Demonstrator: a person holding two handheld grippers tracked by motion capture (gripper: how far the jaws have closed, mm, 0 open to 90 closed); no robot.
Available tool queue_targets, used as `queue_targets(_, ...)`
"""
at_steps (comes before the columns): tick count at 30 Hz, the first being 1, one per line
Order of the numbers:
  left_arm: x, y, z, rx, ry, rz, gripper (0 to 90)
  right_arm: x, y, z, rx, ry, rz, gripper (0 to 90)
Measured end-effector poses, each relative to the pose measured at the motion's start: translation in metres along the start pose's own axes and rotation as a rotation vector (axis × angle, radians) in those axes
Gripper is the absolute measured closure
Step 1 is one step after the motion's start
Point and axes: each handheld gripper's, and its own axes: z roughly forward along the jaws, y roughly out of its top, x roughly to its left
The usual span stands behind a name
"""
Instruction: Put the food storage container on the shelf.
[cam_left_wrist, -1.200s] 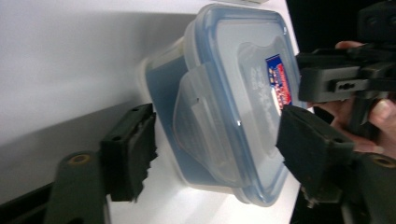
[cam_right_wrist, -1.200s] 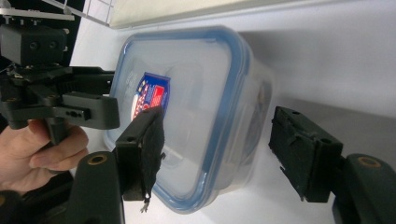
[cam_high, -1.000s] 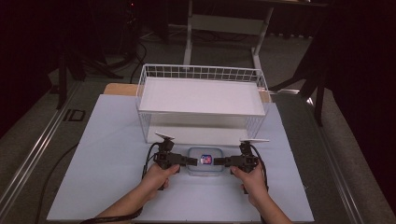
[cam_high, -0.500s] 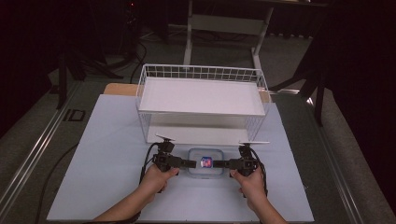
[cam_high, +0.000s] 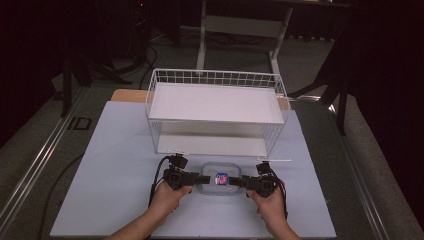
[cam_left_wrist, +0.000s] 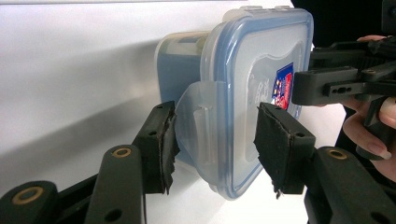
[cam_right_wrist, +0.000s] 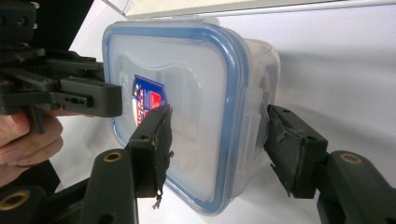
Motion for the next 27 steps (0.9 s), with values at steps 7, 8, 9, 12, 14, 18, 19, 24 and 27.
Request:
queue_targets(7,0.002,0.01,-0.011,-0.058,0.004,0.004,50.2,0.008,0.012,0.002,-0.032,0.004,-0.038,43.0)
queue_targets(8,0.002,0.013,-0.014,-0.067,0.008,0.013,50.2,0.008,0.012,0.002,-0.032,0.004,-0.038,43.0)
queue_targets(9,0.001,0.016,-0.017,-0.074,0.011,0.02,50.2,0.01,0.015,0.001,-0.04,0.004,-0.049,43.0)
queue_targets(12,0.001,0.024,-0.025,-0.105,0.008,0.021,50.2,0.018,0.028,0.0,-0.061,-0.001,-0.073,43.0)
queue_targets(14,0.002,0.03,-0.029,-0.12,0.006,0.022,50.3,0.024,0.042,-0.001,-0.084,-0.006,-0.09,43.0)
queue_targets(18,0.002,0.045,-0.036,-0.148,0.013,0.032,50.3,0.028,0.056,-0.002,-0.1,-0.006,-0.091,43.0)
queue_targets(19,0.002,0.048,-0.037,-0.155,0.017,0.04,50.3,0.029,0.06,-0.001,-0.109,-0.005,-0.094,43.0)
queue_targets(24,0.013,0.062,-0.037,-0.174,0.005,0.062,50.3,0.028,0.077,0.003,-0.134,-0.017,-0.117,43.1)
queue_targets(27,0.017,0.064,-0.033,-0.197,0.009,0.043,50.3,0.025,0.083,0.007,-0.148,-0.02,-0.123,43.1)
